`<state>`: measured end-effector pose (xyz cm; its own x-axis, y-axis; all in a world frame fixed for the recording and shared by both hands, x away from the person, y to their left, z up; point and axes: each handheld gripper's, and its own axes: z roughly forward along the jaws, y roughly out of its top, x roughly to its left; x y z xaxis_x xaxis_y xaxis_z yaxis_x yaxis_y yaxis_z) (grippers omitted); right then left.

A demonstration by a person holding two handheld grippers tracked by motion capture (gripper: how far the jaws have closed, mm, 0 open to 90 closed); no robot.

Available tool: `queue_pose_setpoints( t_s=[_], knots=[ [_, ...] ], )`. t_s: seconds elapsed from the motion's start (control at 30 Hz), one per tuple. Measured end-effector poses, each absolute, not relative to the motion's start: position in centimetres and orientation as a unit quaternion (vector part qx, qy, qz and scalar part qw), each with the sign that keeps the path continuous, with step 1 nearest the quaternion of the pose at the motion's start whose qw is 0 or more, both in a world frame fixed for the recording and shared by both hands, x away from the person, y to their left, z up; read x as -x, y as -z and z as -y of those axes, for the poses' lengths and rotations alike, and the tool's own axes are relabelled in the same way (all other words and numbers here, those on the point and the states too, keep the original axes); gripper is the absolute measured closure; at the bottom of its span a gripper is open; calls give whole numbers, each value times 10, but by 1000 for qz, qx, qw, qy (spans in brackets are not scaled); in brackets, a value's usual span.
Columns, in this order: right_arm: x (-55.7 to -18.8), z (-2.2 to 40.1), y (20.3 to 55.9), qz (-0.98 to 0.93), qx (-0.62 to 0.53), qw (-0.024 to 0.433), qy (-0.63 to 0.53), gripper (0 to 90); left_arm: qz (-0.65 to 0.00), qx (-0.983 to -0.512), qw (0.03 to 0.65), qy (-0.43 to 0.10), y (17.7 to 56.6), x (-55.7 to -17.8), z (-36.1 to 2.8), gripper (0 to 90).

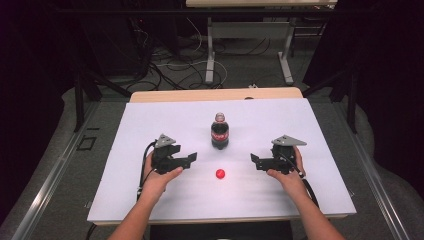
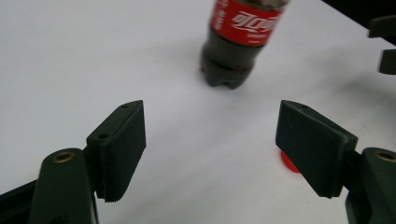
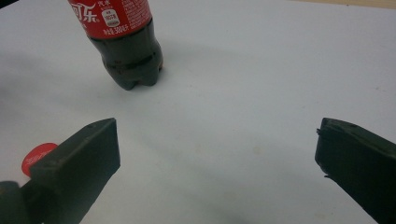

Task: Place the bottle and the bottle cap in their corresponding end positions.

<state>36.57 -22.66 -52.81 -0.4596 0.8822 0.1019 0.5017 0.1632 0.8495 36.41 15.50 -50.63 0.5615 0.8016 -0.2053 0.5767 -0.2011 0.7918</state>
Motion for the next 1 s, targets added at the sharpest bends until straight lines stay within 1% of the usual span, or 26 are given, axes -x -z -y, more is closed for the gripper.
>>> queue_pose_setpoints(
  t_s=[0.13, 0.2, 0.27, 0.3, 0.37, 0.47, 0.53, 0.57, 0.67, 0.8, 0.93, 1.0],
  knots=[
    [-366, 230, 528, -728, -478, 218, -440, 0, -478, -748, 447, -111, 508, -364, -179, 234],
    [-367, 231, 529, -727, -480, 220, -440, 0, -486, -740, 451, -110, 512, -365, -189, 167],
    [-367, 233, 529, -726, -480, 221, -439, 0, -489, -740, 446, -120, 515, -363, -198, 159],
    [-367, 233, 530, -725, -483, 220, -439, 0, -496, -732, 450, -127, 518, -362, -201, 154],
    [-367, 234, 531, -726, -485, 220, -435, 0, -502, -726, 450, -135, 521, -360, -209, 115],
    [-369, 236, 533, -727, -483, 223, -434, 0, -512, -717, 452, -140, 526, -356, -218, 87],
    [-369, 236, 534, -727, -488, 222, -430, 0, -512, -717, 454, -132, 528, -353, -225, 49],
    [-369, 237, 535, -727, -488, 223, -428, 0, -509, -721, 449, -138, 528, -352, -229, 34],
    [-370, 238, 538, -728, -488, 223, -427, 0, -516, -713, 451, -148, 532, -351, -235, 6],
    [-371, 239, 540, -728, -488, 223, -426, 0, -528, -701, 451, -159, 535, -352, -242, 4],
    [-371, 237, 541, -728, -492, 220, -424, 0, -532, -704, 443, -157, 538, -353, -247, 5],
    [-371, 237, 541, -728, -493, 219, -424, 0, -535, -700, 444, -164, 539, -353, -247, 4]
  ],
)
